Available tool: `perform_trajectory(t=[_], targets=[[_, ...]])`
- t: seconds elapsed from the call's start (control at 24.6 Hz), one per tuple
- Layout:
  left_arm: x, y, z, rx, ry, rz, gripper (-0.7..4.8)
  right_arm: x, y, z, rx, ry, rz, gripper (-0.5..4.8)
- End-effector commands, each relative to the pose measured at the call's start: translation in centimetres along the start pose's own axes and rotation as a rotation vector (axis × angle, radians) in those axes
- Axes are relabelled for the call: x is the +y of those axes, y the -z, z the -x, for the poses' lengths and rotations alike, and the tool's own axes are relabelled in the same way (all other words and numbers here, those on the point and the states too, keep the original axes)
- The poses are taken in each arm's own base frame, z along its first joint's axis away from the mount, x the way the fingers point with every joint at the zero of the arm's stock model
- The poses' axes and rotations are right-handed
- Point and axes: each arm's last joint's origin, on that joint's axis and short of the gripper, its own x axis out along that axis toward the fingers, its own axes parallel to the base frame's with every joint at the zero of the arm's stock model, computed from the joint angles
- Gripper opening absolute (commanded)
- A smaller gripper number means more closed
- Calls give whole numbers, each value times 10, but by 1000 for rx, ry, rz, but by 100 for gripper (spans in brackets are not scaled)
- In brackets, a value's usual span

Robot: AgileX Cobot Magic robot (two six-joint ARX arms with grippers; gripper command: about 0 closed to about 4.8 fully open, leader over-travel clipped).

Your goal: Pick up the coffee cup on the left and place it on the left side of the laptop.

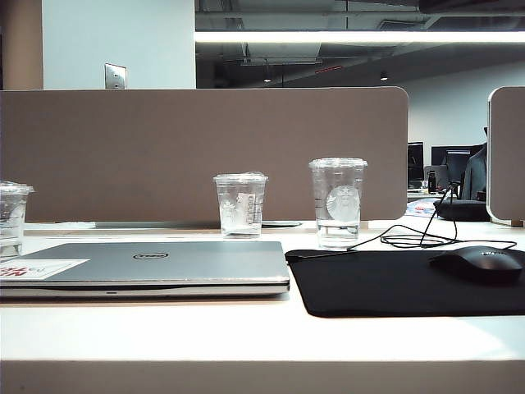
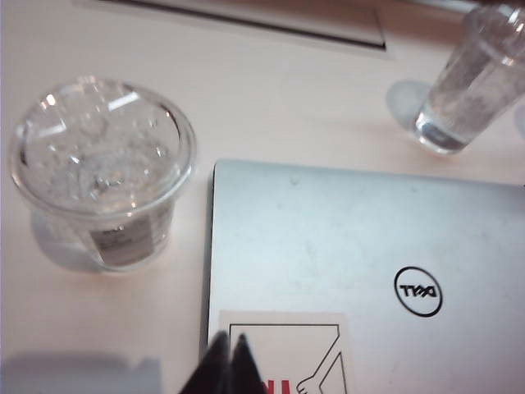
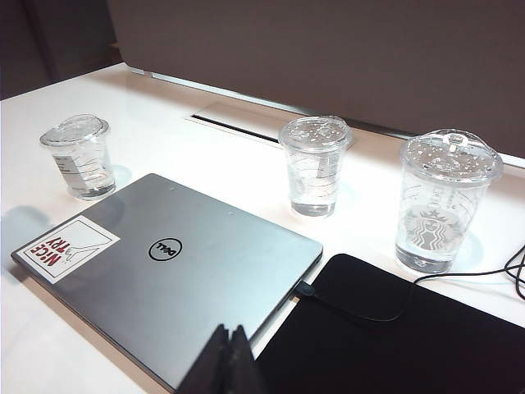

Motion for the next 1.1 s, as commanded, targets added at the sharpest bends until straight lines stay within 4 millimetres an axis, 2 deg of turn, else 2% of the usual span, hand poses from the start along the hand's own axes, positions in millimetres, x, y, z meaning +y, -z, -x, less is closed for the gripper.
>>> perform_trajectory(t=[0.04,0.29,0.41,0.53,0.65,1.1], targets=[[-5,-5,16,-77,7,-20,-5,0,-4,1,-28,-3,5,-3],[-15,-4,46,-262,-28,-109,-5,0,-4,1,-27,-3,5,-3],[-24,15,58,-394,-6,-146,-5,0,-4,1,-28,-3,5,-3],[-29,28,58,-443,43,-163,-6,0,-4,1,-28,0,5,-2],[-27,50,55,-471,60,-169,-6,0,-4,1,-27,-2,5,-3],[-17,87,58,-550,18,-170,-5,0,-4,1,-28,0,5,-2]])
